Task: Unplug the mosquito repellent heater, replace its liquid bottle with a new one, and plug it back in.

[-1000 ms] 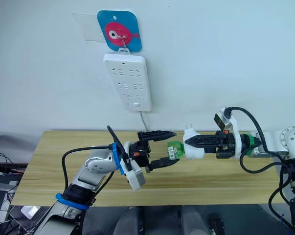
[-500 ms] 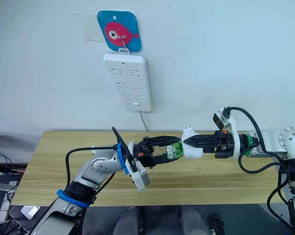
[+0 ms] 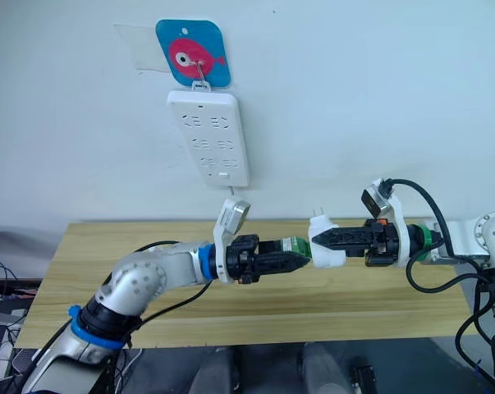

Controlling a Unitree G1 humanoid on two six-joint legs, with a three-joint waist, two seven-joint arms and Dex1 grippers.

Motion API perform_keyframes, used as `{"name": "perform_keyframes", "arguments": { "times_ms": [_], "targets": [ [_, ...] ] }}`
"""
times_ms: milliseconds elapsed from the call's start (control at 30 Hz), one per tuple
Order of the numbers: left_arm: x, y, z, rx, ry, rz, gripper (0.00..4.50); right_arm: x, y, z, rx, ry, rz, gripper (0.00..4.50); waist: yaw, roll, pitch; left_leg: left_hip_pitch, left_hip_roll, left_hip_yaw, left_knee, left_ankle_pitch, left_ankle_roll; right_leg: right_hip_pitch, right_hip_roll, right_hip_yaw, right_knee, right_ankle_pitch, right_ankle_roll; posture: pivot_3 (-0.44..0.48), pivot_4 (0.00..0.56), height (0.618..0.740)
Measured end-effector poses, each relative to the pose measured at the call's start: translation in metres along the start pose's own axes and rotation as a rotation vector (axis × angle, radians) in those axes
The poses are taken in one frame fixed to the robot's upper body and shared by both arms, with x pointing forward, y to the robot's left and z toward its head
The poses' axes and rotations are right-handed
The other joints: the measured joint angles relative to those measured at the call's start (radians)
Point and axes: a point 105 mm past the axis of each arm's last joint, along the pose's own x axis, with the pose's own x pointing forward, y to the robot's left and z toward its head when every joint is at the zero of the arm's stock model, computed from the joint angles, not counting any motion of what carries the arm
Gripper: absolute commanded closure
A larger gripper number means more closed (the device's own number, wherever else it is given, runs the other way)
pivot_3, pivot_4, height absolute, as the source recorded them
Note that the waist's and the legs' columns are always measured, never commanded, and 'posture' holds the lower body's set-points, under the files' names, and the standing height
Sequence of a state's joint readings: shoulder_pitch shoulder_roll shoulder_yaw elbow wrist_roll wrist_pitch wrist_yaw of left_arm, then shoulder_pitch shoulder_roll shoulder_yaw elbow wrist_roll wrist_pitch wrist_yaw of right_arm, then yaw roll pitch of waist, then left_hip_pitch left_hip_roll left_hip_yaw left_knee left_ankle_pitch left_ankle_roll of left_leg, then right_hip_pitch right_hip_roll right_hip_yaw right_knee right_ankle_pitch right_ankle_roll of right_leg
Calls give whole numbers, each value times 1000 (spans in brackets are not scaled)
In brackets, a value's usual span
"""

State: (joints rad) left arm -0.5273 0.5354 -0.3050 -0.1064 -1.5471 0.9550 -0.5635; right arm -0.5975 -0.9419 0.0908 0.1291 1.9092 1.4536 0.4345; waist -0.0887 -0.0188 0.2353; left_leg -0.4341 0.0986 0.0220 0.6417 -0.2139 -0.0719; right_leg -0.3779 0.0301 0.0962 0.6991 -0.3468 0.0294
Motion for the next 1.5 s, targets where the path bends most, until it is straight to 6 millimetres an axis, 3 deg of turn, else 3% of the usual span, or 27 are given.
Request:
{"name": "perform_keyframes", "arguments": {
  "times_ms": [100, 200, 333, 467, 567, 633, 733, 933, 1067, 1267, 1500],
  "targets": [
    [-3, 2, -2, -192, 10, -26, 2261, 2, 0, -2, -3, 14, -3, 1478, 0, 0, 0, 0, 0, 0, 2, 1, -1, 0, 0, 0, 0, 0, 0, -131, 209, 740],
    [-4, 3, 0, -218, 15, -17, 1310, 2, -1, -3, -2, 18, -5, 1478, 1, 0, 0, 0, 0, 0, 2, 1, -1, 1, 0, 0, 0, 0, 0, -132, 206, 740],
    [-8, 11, 22, -167, -101, 48, 54, 0, -4, -5, 10, 20, -23, 1478, 3, 0, 0, 0, 0, 0, 3, 1, -2, 2, 0, 0, 0, 0, 0, -124, 199, 740],
    [-19, 20, 33, -112, -152, 144, 19, -2, -8, -5, 26, 3, -33, 1478, 1, 0, 0, 0, 0, 0, 2, 1, -2, 2, 0, 0, 0, 0, 0, -123, 195, 740],
    [-40, 29, 41, -35, -173, 268, 19, -4, -13, -2, 40, -19, -45, 1478, 0, 0, 0, 0, 0, 0, 2, 1, -2, 2, 1, 0, 0, 0, 0, -120, 195, 740],
    [-56, 28, 45, 112, -157, 355, 19, -6, -17, 0, 54, -35, -58, 1478, 1, 0, 0, 0, 0, 1, 1, 1, -2, 2, 1, 1, -1, 0, 0, -110, 201, 740],
    [-64, 14, 49, 542, -52, 443, 19, -8, -21, 3, 62, -52, -76, 1478, 4, 0, 0, 0, 0, 3, -1, 1, -2, 2, 0, 2, -2, 0, 0, -101, 202, 740],
    [-52, -9, 28, 1422, 65, 334, 19, -8, -23, 11, 58, -74, -75, 1478, 12, 0, 0, 0, 1, 4, -2, 1, -2, 2, 0, 2, -2, 0, -1, -93, 202, 740],
    [-51, -14, 12, 1870, 116, 206, 19, -7, -24, 10, 62, -66, -74, 1478, 23, 0, 0, 0, 1, 5, -1, 0, -1, 2, 0, 3, -2, 0, -1, -97, 203, 740],
    [-42, 1, -8, 2059, 141, 86, 19, -2, -22, 12, 54, -56, -54, 1478, 29, 0, 0, 0, 1, 5, -1, 0, 0, 1, -1, 3, -1, 0, 0, -109, 205, 740],
    [-23, 8, 4, 2177, 78, 92, 19, 0, -19, 10, 52, -35, -40, 1478, 29, 0, 0, 0, 1, 5, -1, -1, 0, 1, -1, 3, -1, 1, 0, -116, 210, 740]
  ]
}}
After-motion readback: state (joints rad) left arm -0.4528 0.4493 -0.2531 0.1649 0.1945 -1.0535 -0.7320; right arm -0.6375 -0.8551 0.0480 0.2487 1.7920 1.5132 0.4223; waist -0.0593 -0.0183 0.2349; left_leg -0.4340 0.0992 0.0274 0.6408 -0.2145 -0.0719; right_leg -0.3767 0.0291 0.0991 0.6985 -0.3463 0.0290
